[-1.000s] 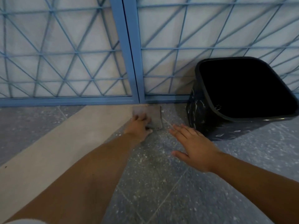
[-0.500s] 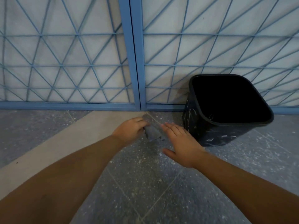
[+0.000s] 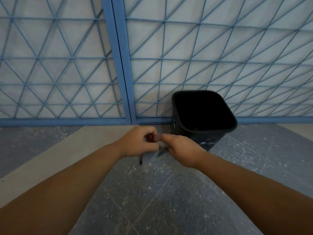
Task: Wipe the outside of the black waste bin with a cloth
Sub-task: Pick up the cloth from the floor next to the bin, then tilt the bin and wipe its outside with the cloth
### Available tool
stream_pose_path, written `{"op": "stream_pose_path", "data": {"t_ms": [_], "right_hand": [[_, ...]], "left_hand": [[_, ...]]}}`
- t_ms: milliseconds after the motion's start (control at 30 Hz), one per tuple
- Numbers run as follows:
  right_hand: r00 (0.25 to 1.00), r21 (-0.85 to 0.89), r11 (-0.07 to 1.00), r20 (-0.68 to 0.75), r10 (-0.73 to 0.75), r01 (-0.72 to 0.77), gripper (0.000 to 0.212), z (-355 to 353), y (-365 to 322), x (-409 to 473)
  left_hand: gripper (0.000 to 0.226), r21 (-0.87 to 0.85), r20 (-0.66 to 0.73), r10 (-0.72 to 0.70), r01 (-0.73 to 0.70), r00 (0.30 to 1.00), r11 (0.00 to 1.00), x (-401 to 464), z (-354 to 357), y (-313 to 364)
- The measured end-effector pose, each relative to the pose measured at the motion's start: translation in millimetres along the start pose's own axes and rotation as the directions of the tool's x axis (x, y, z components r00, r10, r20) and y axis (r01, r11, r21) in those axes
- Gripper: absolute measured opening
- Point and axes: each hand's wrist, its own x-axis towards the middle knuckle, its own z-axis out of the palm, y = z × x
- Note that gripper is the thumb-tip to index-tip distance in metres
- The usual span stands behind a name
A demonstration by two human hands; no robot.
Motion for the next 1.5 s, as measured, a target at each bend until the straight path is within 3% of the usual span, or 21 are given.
{"op": "stream_pose_path", "data": {"t_ms": [100, 167, 233, 300, 367, 433, 533, 667, 733, 833, 1033, 1100, 1200, 1333, 1433, 1500], "right_hand": [[0.996, 0.066, 0.995, -0.043, -0.072, 0.075, 0.026, -25, -7, -6], [0.992, 0.106, 0.988, -0.070, -0.109, 0.116, 0.019, -39, -9, -7], [0.989, 0.113, 0.988, -0.110, -0.094, 0.107, 0.017, -47, -6, -7], [0.982, 0.165, 0.983, -0.183, -0.048, 0.079, 0.017, -52, 1, -9], [0.966, 0.086, 0.992, -0.251, -0.066, 0.091, 0.033, -58, 17, -10], [0.965, -0.001, 0.998, -0.257, -0.059, 0.060, 0.052, -62, 37, -11], [0.960, 0.011, 0.994, -0.259, 0.104, -0.104, 0.065, -56, 61, -12], [0.948, -0.042, 0.949, -0.073, 0.309, -0.313, 0.074, -30, 69, 0], [0.943, -0.181, 0.926, -0.082, 0.322, -0.332, 0.069, -22, 64, 8], [0.958, -0.338, 0.900, -0.183, 0.223, -0.274, 0.055, -21, 60, 20], [0.962, -0.350, 0.897, -0.129, 0.239, -0.270, 0.036, -22, 55, 29], [0.965, -0.367, 0.893, -0.143, 0.221, -0.259, 0.035, -21, 51, 27], [0.965, -0.325, 0.912, -0.150, 0.213, -0.252, 0.033, -18, 38, 27], [0.982, -0.300, 0.936, -0.005, 0.191, -0.183, 0.034, -9, 19, 29], [0.979, -0.305, 0.942, 0.100, 0.178, -0.140, 0.034, -11, 20, 26], [0.977, -0.325, 0.936, 0.118, 0.180, -0.133, 0.034, -12, 23, 25]], "left_hand": [[0.063, -0.401, 0.190, -0.091, 0.162, 0.978, 0.901, 8, 5, 17], [0.071, -0.491, 0.255, -0.055, 0.179, 0.965, 0.853, 12, 15, 27], [0.059, -0.545, 0.256, -0.012, 0.155, 0.967, 0.824, 14, 28, 33], [0.068, -0.592, 0.215, 0.006, 0.126, 0.976, 0.796, 18, 40, 32], [0.074, -0.606, 0.147, -0.015, 0.102, 0.989, 0.789, 21, 49, 29], [0.064, -0.572, 0.067, -0.074, 0.099, 0.995, 0.814, 24, 55, 22], [0.041, -0.511, -0.161, -0.203, 0.094, 0.966, 0.854, 31, 58, 4], [0.052, -0.498, -0.360, -0.299, 0.089, 0.884, 0.863, 45, 62, -20], [0.057, -0.550, -0.355, -0.321, 0.082, 0.878, 0.831, 51, 68, -26], [0.074, -0.541, -0.345, -0.371, 0.141, 0.862, 0.830, 57, 78, -36], [0.109, -0.575, -0.283, -0.532, 0.303, 0.798, 0.760, 70, 89, -72], [0.109, -0.596, -0.259, -0.574, 0.339, 0.777, 0.728, 72, 91, -80], [0.099, -0.687, -0.271, -0.620, 0.303, 0.736, 0.660, 61, 84, -62], [0.090, -0.874, -0.188, -0.724, 0.223, 0.663, 0.431, 55, 99, -54], [0.111, -0.932, -0.094, -0.751, 0.206, 0.654, 0.297, 59, 120, -69], [0.098, -0.970, -0.060, -0.768, 0.146, 0.638, 0.196, 61, 127, -73]]}}
